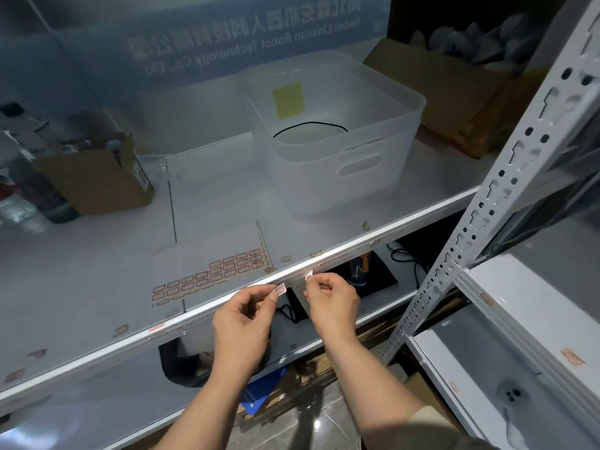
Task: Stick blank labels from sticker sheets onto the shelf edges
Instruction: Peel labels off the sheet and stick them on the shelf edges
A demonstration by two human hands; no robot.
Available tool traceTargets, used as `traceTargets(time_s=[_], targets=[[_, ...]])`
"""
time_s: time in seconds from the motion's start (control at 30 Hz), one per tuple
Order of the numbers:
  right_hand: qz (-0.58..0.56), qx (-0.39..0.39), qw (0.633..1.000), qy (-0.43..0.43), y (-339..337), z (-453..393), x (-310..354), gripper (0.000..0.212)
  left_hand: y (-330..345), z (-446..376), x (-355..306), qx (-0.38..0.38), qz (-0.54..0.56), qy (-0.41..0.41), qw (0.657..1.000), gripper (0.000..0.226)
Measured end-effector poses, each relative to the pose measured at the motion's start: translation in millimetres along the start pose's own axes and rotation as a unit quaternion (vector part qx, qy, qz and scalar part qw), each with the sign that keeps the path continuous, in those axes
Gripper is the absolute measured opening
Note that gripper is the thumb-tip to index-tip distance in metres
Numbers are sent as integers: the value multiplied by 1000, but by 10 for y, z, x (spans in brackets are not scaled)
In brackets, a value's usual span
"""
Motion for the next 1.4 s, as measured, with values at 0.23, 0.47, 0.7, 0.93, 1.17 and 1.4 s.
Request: traceTargets(time_s=[0.23, 0.47, 0.7, 0.93, 1.17, 1.4], targets=[[24, 3, 1000, -14, -59, -18, -24, 6, 9, 20, -21, 8, -12, -4, 1000, 16], [44, 27, 998, -26, -191, 18, 10, 8, 21, 30, -22, 25, -28, 22, 999, 21], [83, 98, 989, -76, -259, 193, 199, 13, -9, 57, -149, 32, -114, 132, 984, 33], [144, 108, 976, -124, -249, 245, 345, 11, -42, 86, -275, 46, -152, 251, 955, 35], [87, 130, 984, -87, -240, 259, 336, 6, -55, 92, -288, 43, -155, 304, 939, 29], [0, 177, 983, -57, -272, 250, 359, 10, -83, 73, -358, 30, -139, 302, 943, 17]])
Point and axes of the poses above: each hand's wrist, its own z-axis away from the middle knuckle, its own y-axis out of the palm, x = y × z, the point moved 2 cm from there along -z, towards the middle knuckle, and after that the axes turned 14 degrees about -x, right-handed, at the moved point
